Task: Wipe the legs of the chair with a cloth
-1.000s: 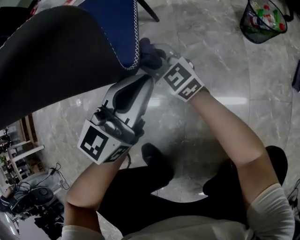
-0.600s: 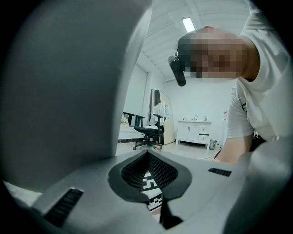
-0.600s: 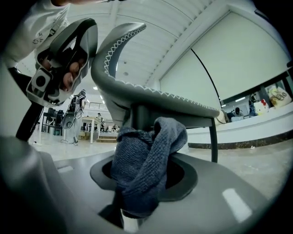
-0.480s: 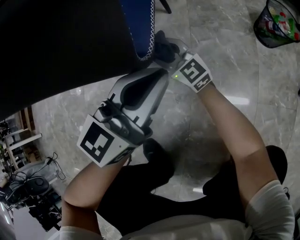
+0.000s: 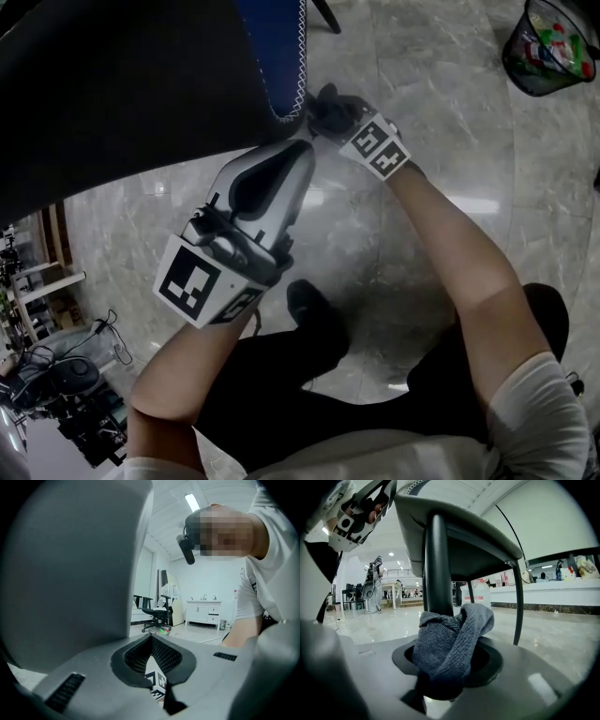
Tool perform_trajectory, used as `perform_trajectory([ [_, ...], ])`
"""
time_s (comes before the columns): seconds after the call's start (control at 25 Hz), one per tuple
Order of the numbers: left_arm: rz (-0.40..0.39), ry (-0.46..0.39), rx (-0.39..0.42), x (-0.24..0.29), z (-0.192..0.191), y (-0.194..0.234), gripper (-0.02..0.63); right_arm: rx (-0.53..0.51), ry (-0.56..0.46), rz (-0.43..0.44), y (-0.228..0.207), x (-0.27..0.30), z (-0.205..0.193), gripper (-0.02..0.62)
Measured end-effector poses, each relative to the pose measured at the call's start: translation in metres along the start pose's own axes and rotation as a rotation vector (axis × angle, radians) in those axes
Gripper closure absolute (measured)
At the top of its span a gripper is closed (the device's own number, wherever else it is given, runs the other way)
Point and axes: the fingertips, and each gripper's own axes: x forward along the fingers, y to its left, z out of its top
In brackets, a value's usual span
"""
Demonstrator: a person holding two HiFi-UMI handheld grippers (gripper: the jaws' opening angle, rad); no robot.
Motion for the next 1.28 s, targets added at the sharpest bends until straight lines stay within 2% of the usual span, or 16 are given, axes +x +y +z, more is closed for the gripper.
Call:
perform_trajectory([
  [0.16, 0.0, -0.005, -0.001, -0.001, 0.002, 0.001, 0.601, -0.039, 0.01, -0.003, 0.003, -0.008, 0.021, 0.42],
  [0.32, -0.004, -0.002, 0.01, -0.004, 0.001, 0.002, 0.601, -0.118, -0.096, 0.01, 0.01, -0.031, 0.09, 0.42],
  [0.44, -0.021, 0.006, 0.0, -0.005, -0.001, 0.0, 0.601, -0.125, -0.147, 0.013, 0.013, -0.047, 0.132, 0.42],
  [0.52, -0.038, 0.007, -0.011, -0.006, -0.002, -0.003, 0.601, -0.11, -0.171, 0.017, 0.014, -0.05, 0.138, 0.422],
  [0.6, -0.048, 0.011, -0.022, -0.005, -0.002, -0.004, 0.601, -0.101, -0.239, 0.026, 0.014, -0.047, 0.134, 0.422],
  [0.68, -0.053, 0.014, -0.037, -0.004, -0.003, -0.005, 0.601, -0.087, -0.273, 0.034, 0.011, -0.038, 0.118, 0.416],
  [0.84, -0.034, 0.011, -0.045, -0.015, 0.003, -0.003, 0.601, -0.066, -0.199, 0.03, 0.006, -0.011, 0.061, 0.41],
  [0.96, -0.008, 0.017, -0.032, -0.037, 0.007, 0.003, 0.601, -0.052, -0.062, 0.017, 0.004, 0.014, 0.005, 0.411],
  [1.12, 0.015, 0.045, -0.02, -0.056, 0.0, 0.011, 0.601, 0.036, 0.22, -0.036, -0.005, 0.042, -0.098, 0.414],
  [1.2, 0.032, 0.045, -0.024, -0.057, -0.003, 0.013, 0.601, 0.068, 0.279, -0.058, -0.013, 0.046, -0.126, 0.414],
  [1.28, 0.051, 0.04, -0.027, -0.059, -0.004, 0.015, 0.601, 0.077, 0.302, -0.05, -0.015, 0.046, -0.131, 0.413],
])
